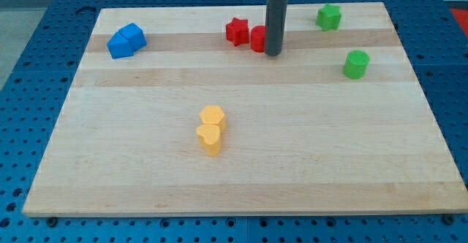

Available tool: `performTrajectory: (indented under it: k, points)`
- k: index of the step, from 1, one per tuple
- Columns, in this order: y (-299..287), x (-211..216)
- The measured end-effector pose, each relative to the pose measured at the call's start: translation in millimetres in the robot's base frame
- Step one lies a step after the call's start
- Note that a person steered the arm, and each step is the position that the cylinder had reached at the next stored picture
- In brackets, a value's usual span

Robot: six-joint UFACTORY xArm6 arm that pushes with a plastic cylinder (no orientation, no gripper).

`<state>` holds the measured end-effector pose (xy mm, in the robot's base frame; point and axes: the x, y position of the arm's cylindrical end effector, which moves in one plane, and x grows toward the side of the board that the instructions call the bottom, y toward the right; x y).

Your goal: Point your arm to yellow hexagon

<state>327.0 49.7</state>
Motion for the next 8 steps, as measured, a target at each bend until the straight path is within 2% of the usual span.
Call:
performTrajectory:
  k: [3, 4, 6, 8]
  points:
    - [-27, 6]
    - [-14, 46]
    - [-12, 57]
    - [52, 57]
